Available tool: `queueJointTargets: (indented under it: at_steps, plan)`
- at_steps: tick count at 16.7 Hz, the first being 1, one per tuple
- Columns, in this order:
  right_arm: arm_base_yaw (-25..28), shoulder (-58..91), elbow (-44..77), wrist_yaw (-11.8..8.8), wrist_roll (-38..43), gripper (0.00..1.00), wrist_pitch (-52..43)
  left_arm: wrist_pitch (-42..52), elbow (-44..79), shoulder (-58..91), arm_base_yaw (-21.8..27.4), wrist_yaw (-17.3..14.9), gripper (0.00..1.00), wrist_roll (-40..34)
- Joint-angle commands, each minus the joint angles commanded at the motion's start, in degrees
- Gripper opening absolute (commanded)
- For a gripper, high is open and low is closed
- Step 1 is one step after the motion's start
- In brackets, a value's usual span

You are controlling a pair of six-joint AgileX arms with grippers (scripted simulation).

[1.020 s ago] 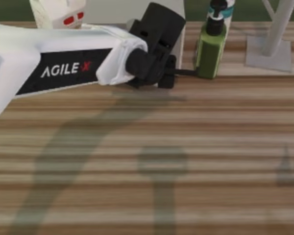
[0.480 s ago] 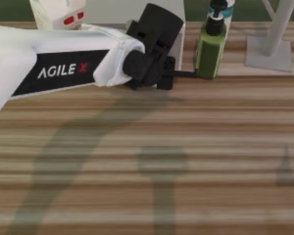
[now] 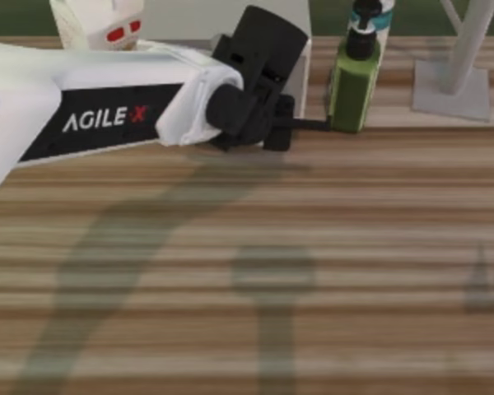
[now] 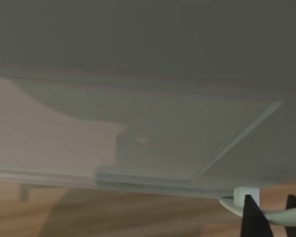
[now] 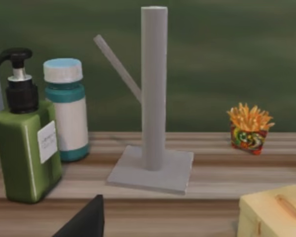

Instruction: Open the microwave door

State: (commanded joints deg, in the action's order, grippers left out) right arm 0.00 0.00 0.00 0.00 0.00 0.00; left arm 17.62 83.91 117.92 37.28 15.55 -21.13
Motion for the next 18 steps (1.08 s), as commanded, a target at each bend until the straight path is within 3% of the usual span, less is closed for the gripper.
queueJointTargets:
  at_steps: [18]
  plan:
    - [0.00,0.00,0.00,0.00,0.00,1.00,0.00,-1.36,-2.35,-1.50,-0.38,-1.54,0.00,2.01]
